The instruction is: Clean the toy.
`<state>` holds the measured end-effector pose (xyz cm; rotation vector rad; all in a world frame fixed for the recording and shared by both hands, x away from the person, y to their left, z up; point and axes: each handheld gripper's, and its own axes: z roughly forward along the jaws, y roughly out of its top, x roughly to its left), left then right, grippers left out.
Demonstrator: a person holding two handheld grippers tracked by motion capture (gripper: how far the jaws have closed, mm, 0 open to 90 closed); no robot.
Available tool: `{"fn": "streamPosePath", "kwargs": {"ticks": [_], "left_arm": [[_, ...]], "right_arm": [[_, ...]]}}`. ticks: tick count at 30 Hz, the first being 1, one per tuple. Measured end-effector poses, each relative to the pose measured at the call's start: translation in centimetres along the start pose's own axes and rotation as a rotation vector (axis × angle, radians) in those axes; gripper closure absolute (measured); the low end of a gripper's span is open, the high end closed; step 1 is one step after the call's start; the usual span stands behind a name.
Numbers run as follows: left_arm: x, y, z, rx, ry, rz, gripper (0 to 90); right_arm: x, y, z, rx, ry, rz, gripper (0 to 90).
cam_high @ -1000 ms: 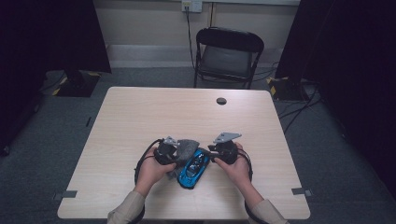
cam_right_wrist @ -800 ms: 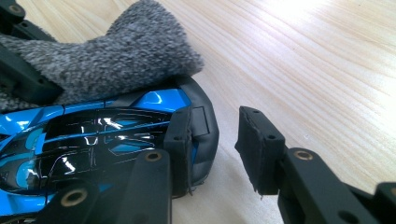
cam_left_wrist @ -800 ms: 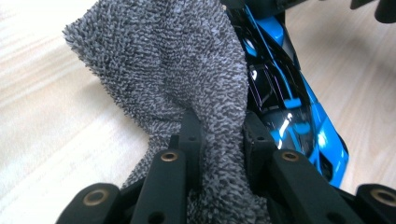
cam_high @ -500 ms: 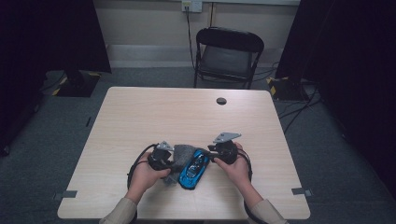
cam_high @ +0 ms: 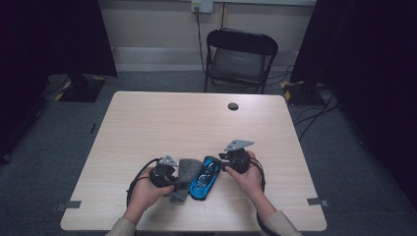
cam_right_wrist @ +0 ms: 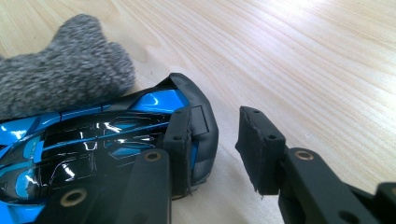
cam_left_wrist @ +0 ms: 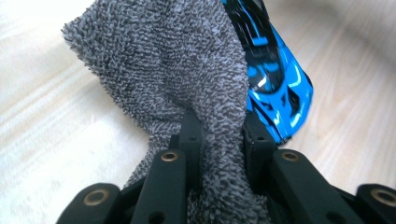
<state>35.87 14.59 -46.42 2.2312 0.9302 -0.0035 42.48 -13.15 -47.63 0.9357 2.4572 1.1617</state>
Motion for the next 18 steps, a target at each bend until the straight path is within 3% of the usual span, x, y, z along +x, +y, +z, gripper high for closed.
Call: {"fn": "streamPosePath", "kwargs": {"ticks": [5, 9, 15, 18], "left_arm": [[-0.1, -0.3, -0.6, 0.014, -0.003, 0.004, 74.2], [0.4, -0.1, -1.3, -0.020, 0.022, -0.022, 74.2], [1.1, 2.3, -0.8, -0.113, 0.092, -0.056, 73.9], [1.2, 3.4, 0.2, -0.103, 0.089, -0.058, 73.7]], "right_arm": [[0.1, 0.0, 0.0, 0.002, -0.003, -0.002, 65.3], [0.0, 0.0, 0.0, 0.000, -0.004, 0.000, 65.4], [-0.1, -0.1, 0.0, -0.002, 0.001, 0.004, 65.4], [-0.1, -0.1, 0.0, -0.002, 0.002, 0.005, 65.4]]}}
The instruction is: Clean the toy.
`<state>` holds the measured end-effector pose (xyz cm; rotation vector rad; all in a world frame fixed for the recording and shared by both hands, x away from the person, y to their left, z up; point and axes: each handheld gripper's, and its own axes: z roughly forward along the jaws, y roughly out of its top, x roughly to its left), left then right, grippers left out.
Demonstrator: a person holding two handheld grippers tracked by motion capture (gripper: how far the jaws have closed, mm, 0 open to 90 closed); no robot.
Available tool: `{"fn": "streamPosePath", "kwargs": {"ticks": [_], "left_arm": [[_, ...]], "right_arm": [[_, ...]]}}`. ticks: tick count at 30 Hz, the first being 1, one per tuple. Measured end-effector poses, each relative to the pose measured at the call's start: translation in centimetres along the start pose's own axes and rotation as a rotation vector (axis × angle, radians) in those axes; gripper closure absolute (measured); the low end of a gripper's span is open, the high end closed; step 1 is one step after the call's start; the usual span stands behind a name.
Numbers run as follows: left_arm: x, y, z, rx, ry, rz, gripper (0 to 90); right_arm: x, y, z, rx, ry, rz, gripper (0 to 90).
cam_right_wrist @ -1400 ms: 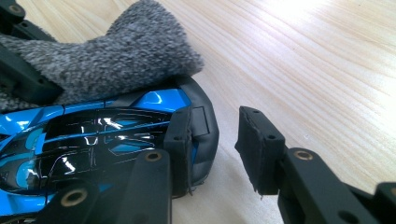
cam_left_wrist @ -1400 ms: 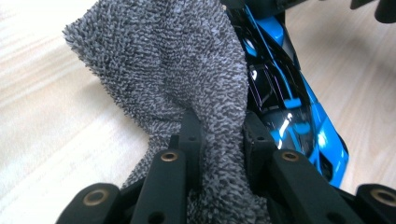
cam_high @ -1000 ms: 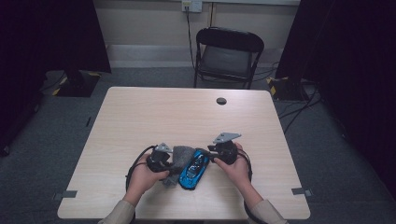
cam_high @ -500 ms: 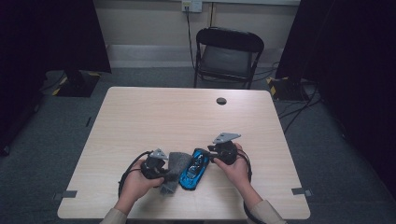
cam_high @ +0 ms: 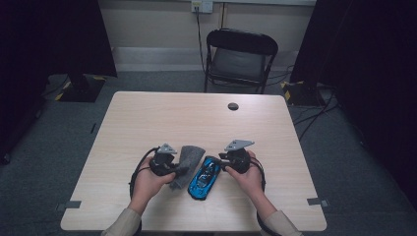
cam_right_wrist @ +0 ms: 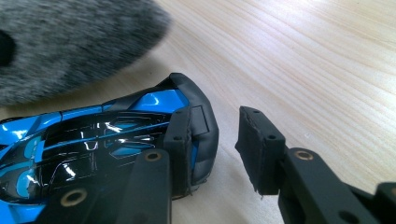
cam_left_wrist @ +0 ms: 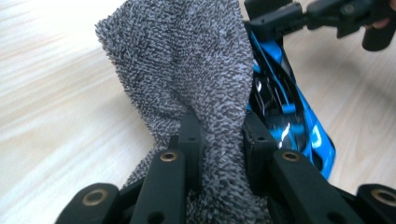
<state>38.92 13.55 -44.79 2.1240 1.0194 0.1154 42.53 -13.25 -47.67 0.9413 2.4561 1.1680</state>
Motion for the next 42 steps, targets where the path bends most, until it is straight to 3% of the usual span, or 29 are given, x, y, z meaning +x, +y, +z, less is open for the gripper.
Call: {"fn": "streamPosePath", "kwargs": {"ticks": [6, 11, 25, 32, 39, 40, 42], "left_arm": [[-0.1, 0.8, 2.1, 0.041, -0.003, 0.001, 73.3], [0.0, 0.4, 2.5, 0.053, -0.018, -0.006, 73.4], [-0.5, -2.1, 0.2, 0.091, -0.073, 0.005, 73.8], [-1.0, -3.3, -1.0, 0.092, -0.081, 0.012, 73.9], [-0.6, -2.5, -1.7, 0.023, -0.042, -0.010, 73.5], [-0.5, -2.1, -1.6, -0.022, -0.031, -0.024, 73.3], [-0.4, -1.4, -1.2, -0.042, -0.017, -0.029, 73.0]], "right_arm": [[0.0, 0.0, 0.0, -0.001, -0.001, -0.002, 65.3], [0.0, 0.0, 0.0, -0.001, -0.003, 0.000, 65.3], [0.1, 0.0, 0.0, 0.001, -0.005, -0.003, 65.2], [0.4, 0.0, 0.0, -0.001, 0.002, -0.011, 64.9], [0.4, 0.0, 0.0, -0.001, -0.002, -0.010, 65.3], [0.4, 0.0, 0.0, -0.001, -0.002, -0.011, 65.4], [0.4, 0.0, 0.0, 0.000, -0.003, -0.012, 65.4]]}}
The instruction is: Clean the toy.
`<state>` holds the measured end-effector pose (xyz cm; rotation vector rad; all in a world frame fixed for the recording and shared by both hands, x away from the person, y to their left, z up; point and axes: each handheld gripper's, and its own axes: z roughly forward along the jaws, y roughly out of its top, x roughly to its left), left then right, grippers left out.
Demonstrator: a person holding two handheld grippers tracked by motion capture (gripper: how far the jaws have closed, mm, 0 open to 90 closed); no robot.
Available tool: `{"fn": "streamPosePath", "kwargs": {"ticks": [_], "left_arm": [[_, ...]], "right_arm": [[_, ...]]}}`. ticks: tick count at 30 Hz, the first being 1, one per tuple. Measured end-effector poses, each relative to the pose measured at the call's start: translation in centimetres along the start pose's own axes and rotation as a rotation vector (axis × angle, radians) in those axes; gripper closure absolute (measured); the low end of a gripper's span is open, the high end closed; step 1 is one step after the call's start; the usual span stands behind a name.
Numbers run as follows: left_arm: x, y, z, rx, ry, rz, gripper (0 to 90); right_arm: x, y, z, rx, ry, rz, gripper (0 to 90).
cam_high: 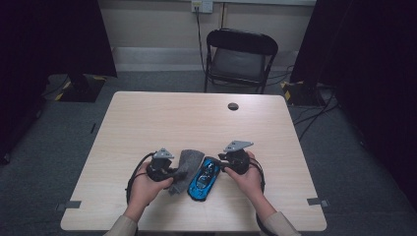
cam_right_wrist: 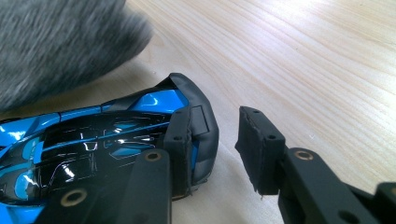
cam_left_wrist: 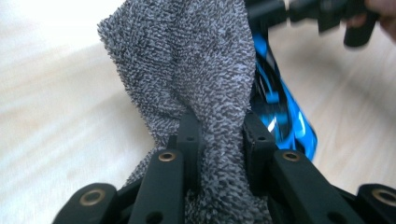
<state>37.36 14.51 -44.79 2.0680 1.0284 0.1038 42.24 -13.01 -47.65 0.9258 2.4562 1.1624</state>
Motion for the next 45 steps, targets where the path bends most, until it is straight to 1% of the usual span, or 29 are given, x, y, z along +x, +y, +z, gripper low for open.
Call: {"fn": "streamPosePath", "kwargs": {"ticks": [1, 2, 3, 4, 5, 7, 8, 10, 11, 12, 14, 15, 16, 19, 25, 35, 40, 45], "left_arm": [[0.0, 0.0, 0.0, 0.000, 0.000, 0.000, 72.9], [0.2, 0.5, 0.7, -0.003, 0.004, -0.010, 72.9], [0.2, 0.5, 0.7, -0.003, 0.004, -0.010, 72.9], [0.4, 1.0, 1.4, 0.006, 0.012, -0.008, 72.9], [0.4, 1.2, 1.8, 0.011, 0.009, -0.014, 72.9], [0.5, 1.3, 2.1, 0.012, 0.008, -0.021, 73.0], [0.5, 1.5, 2.9, 0.033, 0.011, -0.018, 73.1], [0.5, 1.6, 3.2, 0.042, 0.013, -0.018, 73.1], [0.5, 1.6, 3.7, 0.059, 0.004, -0.023, 73.1], [0.6, 1.6, 3.9, 0.068, 0.001, -0.018, 73.1], [0.5, 1.5, 4.1, 0.069, 0.000, -0.019, 73.2], [0.5, 1.5, 4.1, 0.069, 0.000, -0.019, 73.3], [0.6, 1.5, 4.0, 0.079, -0.010, -0.016, 73.4], [0.5, 1.3, 3.9, 0.086, -0.010, -0.004, 73.5], [0.3, 0.9, 3.4, 0.097, -0.020, 0.002, 73.5], [-0.2, -0.6, 2.2, 0.094, -0.028, 0.011, 73.6], [-0.5, -1.1, 1.5, 0.115, -0.027, 0.035, 73.6], [-0.6, -1.5, 1.1, 0.119, -0.034, 0.038, 73.7]], "right_arm": [[0.0, 0.0, 0.0, 0.000, 0.000, 0.000, 65.4], [0.0, 0.0, 0.0, -0.001, 0.000, 0.004, 65.4], [-0.1, 0.0, 0.0, -0.001, -0.001, 0.004, 65.4], [-0.1, 0.0, 0.0, -0.002, -0.001, 0.004, 65.4], [-0.1, 0.0, 0.0, -0.003, 0.000, 0.004, 65.4], [-0.1, -0.1, 0.0, -0.003, 0.001, 0.003, 65.4], [-0.2, -0.1, 0.0, -0.007, -0.002, 0.008, 65.4], [-0.3, -0.1, 0.0, -0.004, -0.003, 0.010, 65.2], [-0.3, 0.0, 0.0, -0.002, -0.005, 0.007, 65.2], [-0.2, 0.0, 0.0, -0.002, -0.006, 0.004, 65.3], [-0.3, -0.1, 0.0, -0.004, -0.005, 0.008, 65.1], [-0.3, -0.1, -0.1, -0.005, -0.004, 0.009, 65.1], [-0.3, -0.1, -0.1, -0.005, -0.005, 0.007, 65.1], [-0.3, -0.1, -0.1, -0.002, -0.007, 0.003, 65.1], [-0.2, 0.0, 0.0, 0.000, -0.012, 0.001, 65.0], [-0.1, 0.0, 0.0, -0.001, -0.014, -0.002, 65.1], [0.0, 0.0, -0.1, 0.002, -0.019, -0.010, 65.3], [0.1, 0.1, -0.1, 0.005, -0.017, -0.012, 65.1]]}}
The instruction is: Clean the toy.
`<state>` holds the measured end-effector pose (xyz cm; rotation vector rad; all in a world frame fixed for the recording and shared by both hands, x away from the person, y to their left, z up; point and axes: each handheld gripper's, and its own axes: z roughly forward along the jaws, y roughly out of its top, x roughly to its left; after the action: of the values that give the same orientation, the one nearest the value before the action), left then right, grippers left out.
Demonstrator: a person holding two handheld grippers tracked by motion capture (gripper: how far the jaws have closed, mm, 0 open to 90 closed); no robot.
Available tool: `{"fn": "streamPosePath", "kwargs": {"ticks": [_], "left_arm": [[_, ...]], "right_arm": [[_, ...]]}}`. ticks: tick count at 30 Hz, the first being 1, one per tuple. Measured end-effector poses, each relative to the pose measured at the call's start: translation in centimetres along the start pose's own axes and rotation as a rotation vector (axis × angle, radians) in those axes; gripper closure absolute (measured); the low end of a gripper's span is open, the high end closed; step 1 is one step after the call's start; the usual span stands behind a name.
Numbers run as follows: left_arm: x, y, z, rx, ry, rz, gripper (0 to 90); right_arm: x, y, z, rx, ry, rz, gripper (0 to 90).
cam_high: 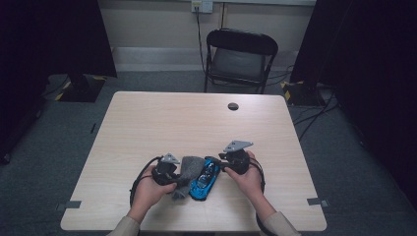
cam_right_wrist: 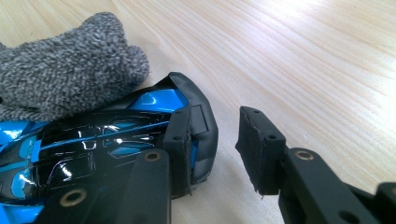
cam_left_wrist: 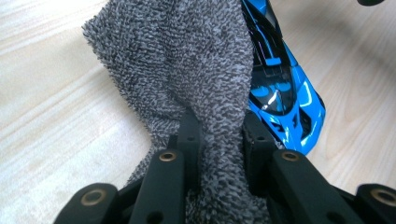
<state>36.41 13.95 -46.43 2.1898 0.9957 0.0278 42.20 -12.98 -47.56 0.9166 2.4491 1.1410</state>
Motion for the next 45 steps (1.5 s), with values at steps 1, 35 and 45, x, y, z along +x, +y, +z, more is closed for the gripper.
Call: {"fn": "streamPosePath", "kwargs": {"ticks": [1, 35, 45], "left_arm": [[0.0, -0.1, -0.1, 0.001, -0.004, -0.003, 73.7], [0.0, -2.4, -2.6, 0.034, -0.029, 0.021, 73.7], [2.1, 0.2, -1.5, 0.007, 0.128, 0.018, 73.5]], "right_arm": [[0.0, 0.0, 0.0, 0.000, 0.000, -0.001, 65.0], [0.3, 0.0, -0.1, 0.005, -0.003, -0.011, 65.1], [0.2, -0.1, -0.1, 0.000, 0.001, -0.004, 65.0]]}}
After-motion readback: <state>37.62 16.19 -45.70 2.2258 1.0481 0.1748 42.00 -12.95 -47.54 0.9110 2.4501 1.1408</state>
